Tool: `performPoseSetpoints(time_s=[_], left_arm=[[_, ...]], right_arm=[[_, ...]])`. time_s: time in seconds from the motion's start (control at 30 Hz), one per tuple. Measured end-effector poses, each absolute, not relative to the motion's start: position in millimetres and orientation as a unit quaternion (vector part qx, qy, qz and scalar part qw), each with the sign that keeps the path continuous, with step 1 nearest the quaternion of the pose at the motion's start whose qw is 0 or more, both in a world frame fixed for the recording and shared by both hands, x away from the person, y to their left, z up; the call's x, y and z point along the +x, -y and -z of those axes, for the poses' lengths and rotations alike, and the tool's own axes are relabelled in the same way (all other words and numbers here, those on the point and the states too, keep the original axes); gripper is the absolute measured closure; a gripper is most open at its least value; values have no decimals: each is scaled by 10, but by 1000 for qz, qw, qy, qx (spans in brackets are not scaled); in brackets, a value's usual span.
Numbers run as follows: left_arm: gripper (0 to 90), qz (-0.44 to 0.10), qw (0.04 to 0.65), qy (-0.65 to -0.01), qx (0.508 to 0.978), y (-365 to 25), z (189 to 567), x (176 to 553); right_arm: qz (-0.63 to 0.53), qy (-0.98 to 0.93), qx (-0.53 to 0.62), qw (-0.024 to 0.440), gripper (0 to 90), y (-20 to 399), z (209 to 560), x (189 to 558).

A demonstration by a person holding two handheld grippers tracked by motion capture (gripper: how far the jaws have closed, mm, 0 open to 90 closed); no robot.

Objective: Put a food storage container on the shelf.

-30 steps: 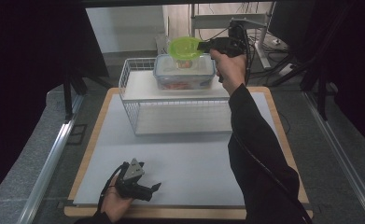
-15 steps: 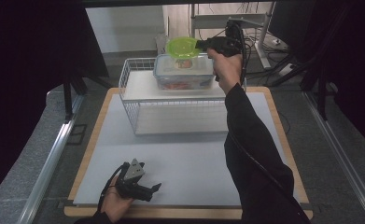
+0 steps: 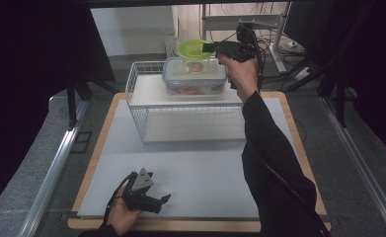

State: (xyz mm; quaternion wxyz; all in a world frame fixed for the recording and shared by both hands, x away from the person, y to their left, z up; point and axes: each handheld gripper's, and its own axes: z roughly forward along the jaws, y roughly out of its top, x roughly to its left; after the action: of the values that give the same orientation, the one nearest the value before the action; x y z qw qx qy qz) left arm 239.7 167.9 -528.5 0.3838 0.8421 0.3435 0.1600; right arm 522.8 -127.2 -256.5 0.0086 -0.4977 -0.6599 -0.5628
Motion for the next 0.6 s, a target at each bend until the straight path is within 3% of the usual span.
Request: performPoseSetpoints(time_s=[0.33, 0.6], left_arm=[[34, -160, 384, -344, 842, -1677, 5284, 2396], [34, -155, 393, -346, 838, -1681, 5276, 2398]], right_arm=[[563, 697, -444, -18, 127, 1342, 2568, 5062], [556, 730, -394, -49, 82, 1450, 2691, 4830]])
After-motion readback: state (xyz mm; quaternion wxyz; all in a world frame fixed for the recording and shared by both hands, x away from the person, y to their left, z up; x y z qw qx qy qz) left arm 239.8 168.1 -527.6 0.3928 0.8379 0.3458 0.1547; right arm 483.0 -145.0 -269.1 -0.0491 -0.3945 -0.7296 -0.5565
